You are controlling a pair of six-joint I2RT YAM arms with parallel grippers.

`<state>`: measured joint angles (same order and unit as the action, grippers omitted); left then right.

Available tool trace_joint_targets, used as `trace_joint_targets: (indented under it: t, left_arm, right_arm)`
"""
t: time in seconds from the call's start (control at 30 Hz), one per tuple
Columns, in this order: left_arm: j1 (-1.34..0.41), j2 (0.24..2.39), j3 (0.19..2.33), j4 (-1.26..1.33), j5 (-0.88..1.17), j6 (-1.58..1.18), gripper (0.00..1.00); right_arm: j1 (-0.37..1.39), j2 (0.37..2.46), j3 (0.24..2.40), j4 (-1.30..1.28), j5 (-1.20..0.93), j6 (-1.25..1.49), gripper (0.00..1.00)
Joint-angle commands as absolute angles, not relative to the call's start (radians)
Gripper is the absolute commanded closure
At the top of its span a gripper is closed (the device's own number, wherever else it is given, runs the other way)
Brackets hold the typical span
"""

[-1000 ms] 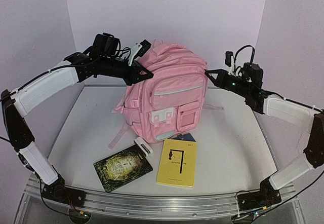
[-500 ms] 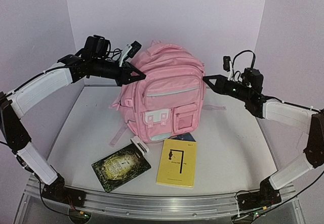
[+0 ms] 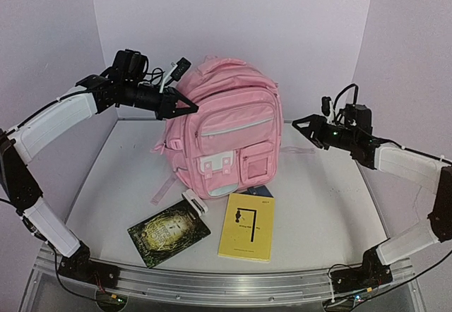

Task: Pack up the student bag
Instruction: Unzip the student bag at the center of the board.

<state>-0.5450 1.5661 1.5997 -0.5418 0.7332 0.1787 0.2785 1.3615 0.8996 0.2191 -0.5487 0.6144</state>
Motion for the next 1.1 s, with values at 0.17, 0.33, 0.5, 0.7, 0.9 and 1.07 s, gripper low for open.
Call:
trace_joint_targets:
  t: [0.17,0.33,0.5,0.7,0.9,1.07]
  left_arm:
    - [-0.555,1.56,1.645,-0.602,0.843,0.164,1.0]
    - [-0.594,1.598,1.684,-0.659,0.844,0.189,1.0]
    - [-0.605,1.605,1.681,-0.686,0.819,0.204,1.0]
    - [-0.607,1.605,1.676,-0.688,0.817,0.209,1.0]
    - [-0.61,1.605,1.676,-0.689,0.809,0.212,1.0]
    - [-0.615,1.619,1.679,-0.692,0.802,0.216,1.0]
  right_arm:
    - [0.365,1.319,1.099,0.115,-0.371,0.541,0.5]
    - [0.465,1.373,1.209,-0.005,-0.238,0.448,0.46]
    - [0.521,1.393,1.302,-0.075,-0.117,0.404,0.39]
    - [0.55,1.447,1.424,-0.232,0.024,0.329,0.35]
    - [0.57,1.495,1.534,-0.344,0.08,0.273,0.3]
    - [0.598,1.517,1.604,-0.378,0.084,0.259,0.26]
